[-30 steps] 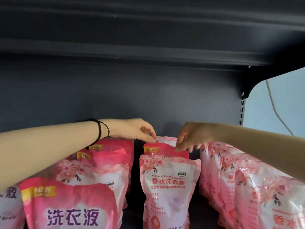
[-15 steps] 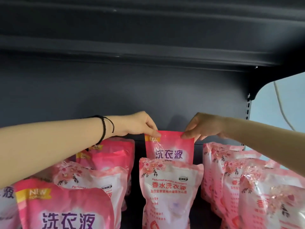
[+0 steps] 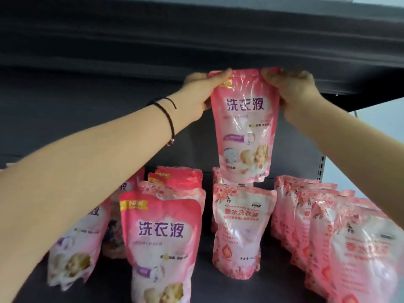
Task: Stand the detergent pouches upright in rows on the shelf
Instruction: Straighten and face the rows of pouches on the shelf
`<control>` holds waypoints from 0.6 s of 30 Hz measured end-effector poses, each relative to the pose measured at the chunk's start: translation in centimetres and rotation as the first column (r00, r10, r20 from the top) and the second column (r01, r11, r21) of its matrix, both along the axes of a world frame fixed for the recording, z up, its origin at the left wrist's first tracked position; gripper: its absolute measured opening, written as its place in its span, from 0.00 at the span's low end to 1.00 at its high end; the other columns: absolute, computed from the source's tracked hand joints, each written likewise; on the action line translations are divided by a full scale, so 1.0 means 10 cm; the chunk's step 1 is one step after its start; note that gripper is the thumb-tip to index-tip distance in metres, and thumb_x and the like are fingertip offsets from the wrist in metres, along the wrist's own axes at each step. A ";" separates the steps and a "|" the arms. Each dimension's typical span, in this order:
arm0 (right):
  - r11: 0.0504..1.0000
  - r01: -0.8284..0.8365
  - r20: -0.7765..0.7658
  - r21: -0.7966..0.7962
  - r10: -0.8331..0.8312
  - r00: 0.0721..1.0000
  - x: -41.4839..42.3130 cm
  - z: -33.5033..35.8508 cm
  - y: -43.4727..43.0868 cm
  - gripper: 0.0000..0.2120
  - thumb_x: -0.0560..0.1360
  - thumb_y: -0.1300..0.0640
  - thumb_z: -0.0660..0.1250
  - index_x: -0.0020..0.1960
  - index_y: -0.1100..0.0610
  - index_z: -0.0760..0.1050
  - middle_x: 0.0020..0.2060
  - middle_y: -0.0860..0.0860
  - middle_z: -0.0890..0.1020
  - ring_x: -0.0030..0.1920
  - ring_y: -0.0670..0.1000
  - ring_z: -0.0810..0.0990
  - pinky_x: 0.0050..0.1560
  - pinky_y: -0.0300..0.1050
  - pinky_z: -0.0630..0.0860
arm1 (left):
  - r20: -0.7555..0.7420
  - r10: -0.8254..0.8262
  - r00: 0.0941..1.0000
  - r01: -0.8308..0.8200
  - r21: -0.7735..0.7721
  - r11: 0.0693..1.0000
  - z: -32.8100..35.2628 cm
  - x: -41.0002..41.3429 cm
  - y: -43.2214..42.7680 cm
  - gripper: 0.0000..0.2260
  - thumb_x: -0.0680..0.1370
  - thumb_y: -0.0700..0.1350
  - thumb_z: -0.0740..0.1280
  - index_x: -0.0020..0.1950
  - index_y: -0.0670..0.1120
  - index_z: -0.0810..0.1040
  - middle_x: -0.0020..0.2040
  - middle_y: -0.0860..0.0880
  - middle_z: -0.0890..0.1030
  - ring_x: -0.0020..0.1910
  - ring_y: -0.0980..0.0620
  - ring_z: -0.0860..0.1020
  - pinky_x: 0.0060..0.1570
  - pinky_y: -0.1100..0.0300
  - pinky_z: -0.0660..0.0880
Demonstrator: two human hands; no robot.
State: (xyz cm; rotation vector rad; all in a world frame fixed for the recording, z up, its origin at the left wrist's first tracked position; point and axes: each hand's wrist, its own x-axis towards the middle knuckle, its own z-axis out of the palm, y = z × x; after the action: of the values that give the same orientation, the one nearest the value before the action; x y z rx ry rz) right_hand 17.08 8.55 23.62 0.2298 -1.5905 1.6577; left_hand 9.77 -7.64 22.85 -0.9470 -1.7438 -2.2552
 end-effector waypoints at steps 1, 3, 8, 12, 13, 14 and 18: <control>1.000 -0.003 -0.016 -0.015 0.002 1.000 0.09 -0.02 -0.10 0.04 0.71 0.62 0.73 0.39 0.57 0.79 0.28 0.48 0.84 0.31 0.47 0.84 0.31 0.39 0.79 | 0.020 -0.018 1.000 0.017 0.021 1.000 0.00 0.07 -0.05 0.13 0.71 0.46 0.75 0.50 0.41 0.80 0.42 0.47 0.85 0.40 0.50 0.84 0.41 0.56 0.81; 0.999 0.000 -0.023 -0.040 -0.001 1.000 0.28 -0.08 -0.28 0.04 0.71 0.62 0.73 0.41 0.58 0.79 0.29 0.49 0.84 0.33 0.48 0.85 0.32 0.40 0.80 | 0.042 -0.062 0.997 0.061 0.036 0.997 -0.03 0.21 -0.17 0.13 0.71 0.46 0.75 0.50 0.41 0.79 0.44 0.45 0.84 0.43 0.48 0.84 0.46 0.51 0.81; 0.997 -0.031 -0.027 -0.065 0.029 0.999 0.72 -0.23 -0.72 0.05 0.72 0.58 0.73 0.43 0.58 0.79 0.32 0.50 0.85 0.35 0.49 0.85 0.37 0.44 0.81 | -0.033 -0.141 0.989 0.140 -0.024 0.990 -0.11 0.59 -0.63 0.09 0.73 0.48 0.73 0.46 0.43 0.80 0.40 0.46 0.83 0.40 0.49 0.82 0.50 0.50 0.80; 0.995 -0.070 -0.002 -0.072 0.070 0.998 0.92 -0.39 -1.13 0.06 0.72 0.55 0.73 0.44 0.57 0.80 0.33 0.50 0.85 0.36 0.49 0.85 0.41 0.48 0.83 | -0.045 -0.134 0.990 0.131 -0.069 0.989 -0.26 0.84 -1.09 0.09 0.73 0.49 0.73 0.46 0.44 0.81 0.41 0.47 0.84 0.43 0.49 0.82 0.54 0.50 0.79; 0.993 -0.085 0.006 -0.081 0.086 0.996 0.95 -0.45 -1.25 0.06 0.73 0.55 0.73 0.44 0.57 0.80 0.33 0.50 0.85 0.36 0.49 0.85 0.41 0.48 0.83 | -0.032 -0.122 0.992 0.120 -0.066 0.991 -0.31 0.88 -1.21 0.09 0.74 0.49 0.73 0.45 0.44 0.81 0.41 0.47 0.84 0.42 0.49 0.82 0.55 0.49 0.79; 0.991 -0.101 0.014 -0.093 0.103 0.995 0.96 -0.51 -1.37 0.06 0.73 0.55 0.73 0.45 0.57 0.80 0.32 0.49 0.84 0.35 0.48 0.84 0.40 0.47 0.82 | -0.016 -0.110 0.994 0.108 -0.058 0.992 -0.37 0.92 -1.32 0.08 0.74 0.49 0.72 0.45 0.44 0.81 0.41 0.47 0.84 0.42 0.49 0.82 0.55 0.48 0.79; 0.969 -0.198 0.030 -0.150 0.205 0.978 0.92 -0.76 -1.80 0.06 0.73 0.55 0.72 0.43 0.57 0.80 0.33 0.50 0.84 0.34 0.48 0.84 0.37 0.45 0.81 | 0.070 -0.065 0.995 0.065 0.001 0.998 -0.61 0.99 -1.73 0.10 0.74 0.49 0.73 0.49 0.43 0.81 0.43 0.46 0.84 0.44 0.48 0.82 0.52 0.50 0.80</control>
State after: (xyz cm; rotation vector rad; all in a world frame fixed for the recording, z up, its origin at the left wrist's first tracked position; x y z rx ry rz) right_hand 26.24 -9.46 16.05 0.2870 -1.5106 1.9401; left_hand 19.66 -24.98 16.76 -0.9500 -1.7672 -2.3554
